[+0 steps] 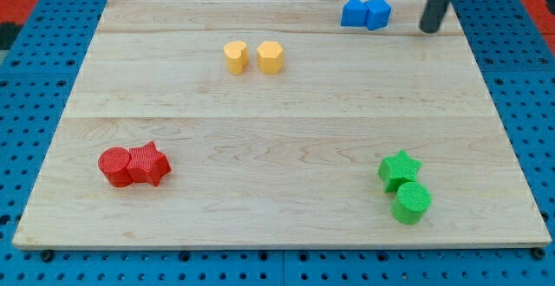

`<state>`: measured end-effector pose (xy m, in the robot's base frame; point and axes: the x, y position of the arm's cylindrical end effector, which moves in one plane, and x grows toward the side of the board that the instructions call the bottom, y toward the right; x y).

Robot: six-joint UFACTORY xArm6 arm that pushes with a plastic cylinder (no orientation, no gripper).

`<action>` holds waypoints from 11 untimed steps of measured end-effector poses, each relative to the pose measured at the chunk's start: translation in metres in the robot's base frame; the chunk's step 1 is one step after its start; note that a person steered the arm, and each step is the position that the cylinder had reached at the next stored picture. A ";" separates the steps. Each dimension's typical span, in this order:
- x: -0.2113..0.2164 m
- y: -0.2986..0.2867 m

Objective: Separate the blue blocks

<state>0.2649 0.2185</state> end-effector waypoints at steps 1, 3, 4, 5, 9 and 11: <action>-0.021 -0.002; -0.053 0.022; -0.073 0.001; -0.072 -0.020; -0.010 -0.077; 0.004 -0.132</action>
